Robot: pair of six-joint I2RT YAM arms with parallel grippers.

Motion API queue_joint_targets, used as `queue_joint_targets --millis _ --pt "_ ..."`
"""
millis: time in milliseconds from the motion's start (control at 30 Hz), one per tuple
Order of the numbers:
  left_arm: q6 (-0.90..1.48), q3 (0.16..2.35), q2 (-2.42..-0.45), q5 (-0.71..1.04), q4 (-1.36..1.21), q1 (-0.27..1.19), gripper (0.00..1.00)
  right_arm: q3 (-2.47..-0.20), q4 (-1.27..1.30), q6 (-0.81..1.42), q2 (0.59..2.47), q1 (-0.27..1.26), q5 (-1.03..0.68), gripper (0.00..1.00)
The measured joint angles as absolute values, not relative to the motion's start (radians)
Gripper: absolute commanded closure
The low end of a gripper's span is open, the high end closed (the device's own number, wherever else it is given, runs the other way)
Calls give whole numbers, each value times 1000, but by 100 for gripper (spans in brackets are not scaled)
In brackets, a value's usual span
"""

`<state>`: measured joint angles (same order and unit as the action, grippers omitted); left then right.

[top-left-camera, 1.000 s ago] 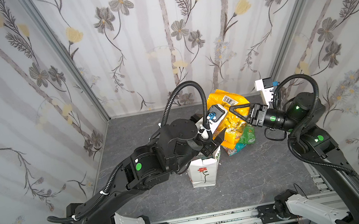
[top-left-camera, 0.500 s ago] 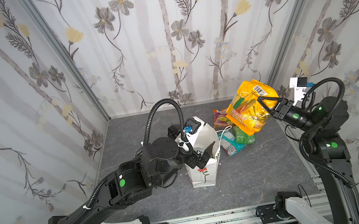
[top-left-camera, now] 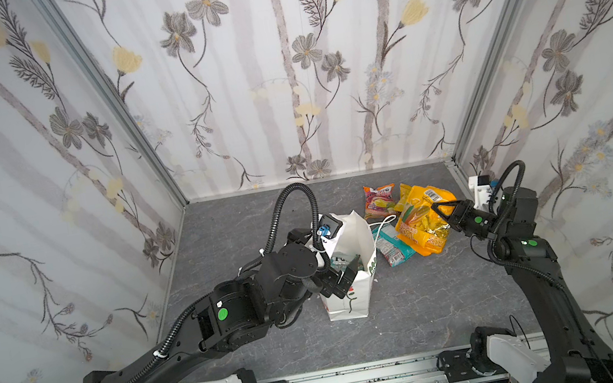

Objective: Take the snacks out of the paper bag
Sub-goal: 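Lower the yellow pack onto the table nearer the robot and open the right gripper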

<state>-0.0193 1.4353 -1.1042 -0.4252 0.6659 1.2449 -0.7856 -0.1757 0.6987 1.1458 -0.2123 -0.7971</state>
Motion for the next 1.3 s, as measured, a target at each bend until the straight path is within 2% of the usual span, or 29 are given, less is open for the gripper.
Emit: queue_joint_targets --millis 367,600,833,1167,1300 --pt "-27 1422 -1105 -421 666 1225 0 -707 -370 435 1321 -52 -766 100" --pt "-27 1420 -1111 -406 665 1217 0 -658 -373 399 1372 46 -752 95" --pt "-30 1434 -1132 -392 665 1213 0 -657 -357 394 1404 86 -666 79" --pt "-30 1436 -1135 -392 666 1209 0 -691 -379 364 1472 126 -487 50" --pt "-28 1436 -1135 -392 666 1207 0 -708 -403 357 1472 138 -405 35"
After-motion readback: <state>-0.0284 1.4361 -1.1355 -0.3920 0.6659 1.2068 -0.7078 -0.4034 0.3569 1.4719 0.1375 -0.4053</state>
